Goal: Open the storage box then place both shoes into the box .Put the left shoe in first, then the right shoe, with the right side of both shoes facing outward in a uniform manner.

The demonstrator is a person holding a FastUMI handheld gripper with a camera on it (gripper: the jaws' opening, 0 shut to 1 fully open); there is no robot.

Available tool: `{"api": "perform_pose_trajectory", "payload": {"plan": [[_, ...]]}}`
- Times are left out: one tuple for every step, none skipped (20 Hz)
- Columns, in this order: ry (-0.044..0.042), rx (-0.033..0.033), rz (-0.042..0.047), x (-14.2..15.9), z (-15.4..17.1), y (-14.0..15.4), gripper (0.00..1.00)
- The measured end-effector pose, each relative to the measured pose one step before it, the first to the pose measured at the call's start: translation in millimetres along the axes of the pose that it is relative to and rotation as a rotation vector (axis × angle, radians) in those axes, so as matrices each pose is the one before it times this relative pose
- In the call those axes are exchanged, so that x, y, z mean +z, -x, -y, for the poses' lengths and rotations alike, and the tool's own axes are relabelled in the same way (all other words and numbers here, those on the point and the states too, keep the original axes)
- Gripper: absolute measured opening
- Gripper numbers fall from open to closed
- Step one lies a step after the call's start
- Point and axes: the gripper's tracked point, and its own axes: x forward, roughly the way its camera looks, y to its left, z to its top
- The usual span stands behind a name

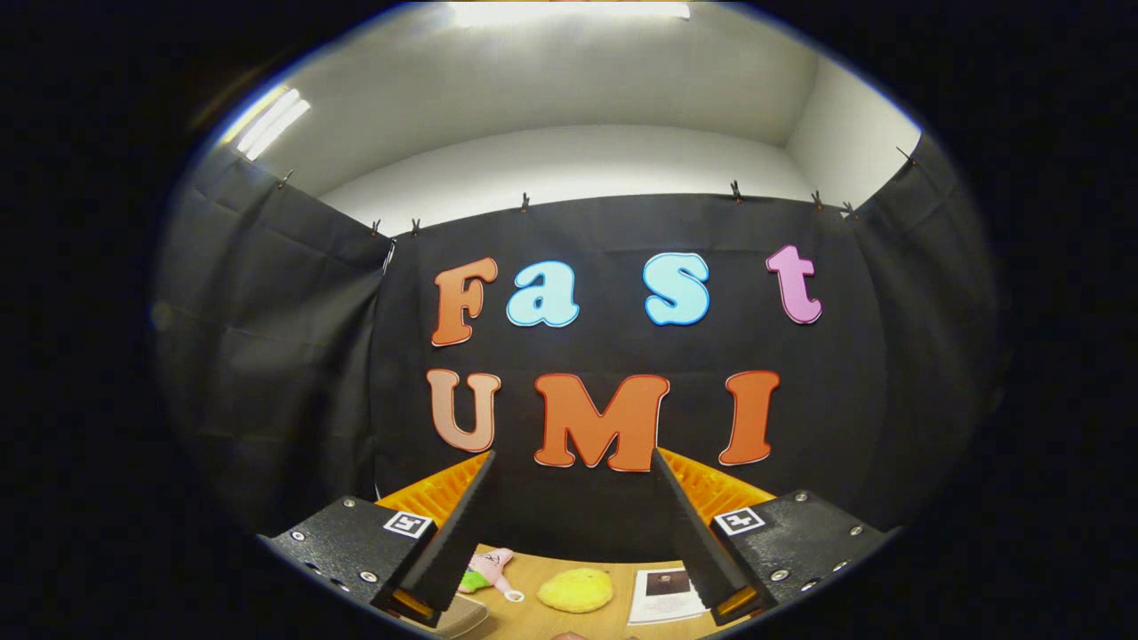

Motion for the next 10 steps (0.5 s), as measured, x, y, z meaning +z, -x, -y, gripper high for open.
{"api": "perform_pose_trajectory", "payload": {"plan": [[-0.00065, 0.00047, -0.02421, -10.52, -1.21, -0.74, 0.99], [-0.00287, 0.01214, -0.01905, -9.56, -4.25, 0.30, 0.99], [-0.01117, 0.02017, -0.02404, -9.59, -6.46, 0.54, 0.99], [-0.01653, 0.02249, -0.02400, -10.96, -6.50, -0.13, 0.99], [-0.02226, 0.01844, -0.02801, -11.28, -6.31, -1.77, 0.99], [-0.02489, 0.01558, -0.03241, -13.39, -4.48, -1.85, 0.99], [-0.02688, 0.00045, -0.04616, -14.37, -0.85, -4.13, 0.99], [-0.02806, -0.02186, -0.06454, -18.53, 3.14, -3.54, 0.99], [-0.03036, -0.00666, -0.05521, -16.53, 0.01, -3.56, 0.99], [-0.03583, 0.01318, -0.04433, -14.64, -5.49, -2.56, 0.99]]}}
